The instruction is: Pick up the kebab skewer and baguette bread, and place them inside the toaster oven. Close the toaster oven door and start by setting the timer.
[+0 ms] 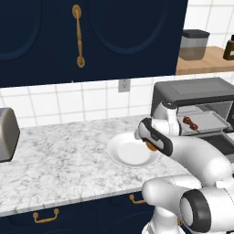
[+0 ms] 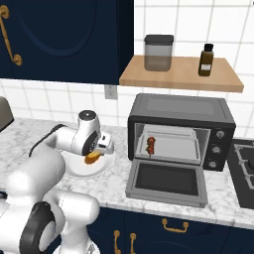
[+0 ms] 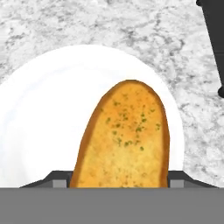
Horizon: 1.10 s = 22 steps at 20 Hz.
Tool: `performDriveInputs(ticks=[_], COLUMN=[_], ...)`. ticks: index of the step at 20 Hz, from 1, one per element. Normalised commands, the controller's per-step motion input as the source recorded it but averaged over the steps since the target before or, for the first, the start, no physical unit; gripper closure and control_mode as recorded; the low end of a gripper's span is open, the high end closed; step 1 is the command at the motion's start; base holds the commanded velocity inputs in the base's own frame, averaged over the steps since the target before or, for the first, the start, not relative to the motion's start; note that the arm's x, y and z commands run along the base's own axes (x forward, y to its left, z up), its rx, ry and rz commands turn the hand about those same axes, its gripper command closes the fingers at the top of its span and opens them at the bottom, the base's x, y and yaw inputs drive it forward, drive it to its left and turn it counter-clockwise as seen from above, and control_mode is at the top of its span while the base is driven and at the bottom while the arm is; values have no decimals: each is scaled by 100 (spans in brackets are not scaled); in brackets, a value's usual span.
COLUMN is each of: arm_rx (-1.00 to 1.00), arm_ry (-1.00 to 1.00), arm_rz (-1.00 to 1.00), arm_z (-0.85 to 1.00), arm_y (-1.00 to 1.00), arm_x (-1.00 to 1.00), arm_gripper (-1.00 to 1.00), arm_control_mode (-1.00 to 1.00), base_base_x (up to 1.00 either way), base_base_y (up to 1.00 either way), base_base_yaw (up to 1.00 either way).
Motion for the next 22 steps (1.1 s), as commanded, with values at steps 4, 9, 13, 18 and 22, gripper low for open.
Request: performDriveInputs(ticks=[4, 9, 13, 18, 22], arm_rx=[-9, -9, -5, -3, 0], arm_ry=[0, 5, 4, 12, 3], arm_rz=[23, 12, 9, 1, 0], arm_z=[67, 72, 48, 27, 2], arm_y=[-100, -100, -100, -100, -100], arm_x=[-30, 0, 9, 28, 17], arm_gripper=[100, 100, 100, 100, 100], arm_control_mode=[-100, -100, -100, -100, -100], base_base_x=[0, 0, 0, 0, 0], base_base_y=[0, 0, 0, 0, 0], base_base_yaw=[0, 0, 0, 0, 0])
